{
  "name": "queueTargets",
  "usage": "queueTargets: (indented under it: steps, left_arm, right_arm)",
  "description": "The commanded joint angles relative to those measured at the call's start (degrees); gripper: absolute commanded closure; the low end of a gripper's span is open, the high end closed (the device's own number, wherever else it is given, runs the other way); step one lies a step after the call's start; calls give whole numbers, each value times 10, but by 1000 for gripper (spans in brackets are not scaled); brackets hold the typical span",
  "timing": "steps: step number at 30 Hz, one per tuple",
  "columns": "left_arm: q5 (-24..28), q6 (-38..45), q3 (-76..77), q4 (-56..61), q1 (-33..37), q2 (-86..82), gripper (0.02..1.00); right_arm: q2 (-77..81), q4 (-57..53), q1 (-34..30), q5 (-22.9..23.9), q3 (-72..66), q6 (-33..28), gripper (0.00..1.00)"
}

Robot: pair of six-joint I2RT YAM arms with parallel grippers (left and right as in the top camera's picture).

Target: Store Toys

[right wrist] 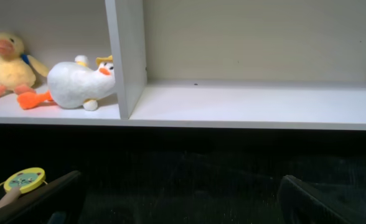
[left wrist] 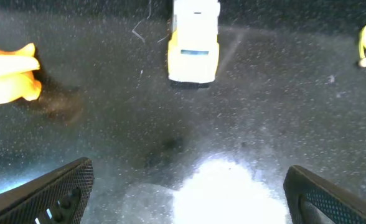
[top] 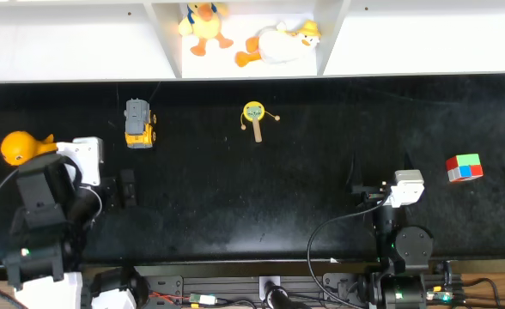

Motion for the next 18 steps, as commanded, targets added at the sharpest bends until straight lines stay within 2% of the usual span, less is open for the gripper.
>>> queueTargets:
  steps: [1,10,18]
  left_arm:
    - [83,114,20,-1,84,21,23]
    - [201,257,69,-66,263,60,23]
    - [200,346,196,-158,357,149,20]
  right_arm:
    - [-5,3,-1,-3,-7,5,5]
    - [-5,3,-1,-3,-7,5,5]
    - [-5,3,-1,-3,-7,5,7]
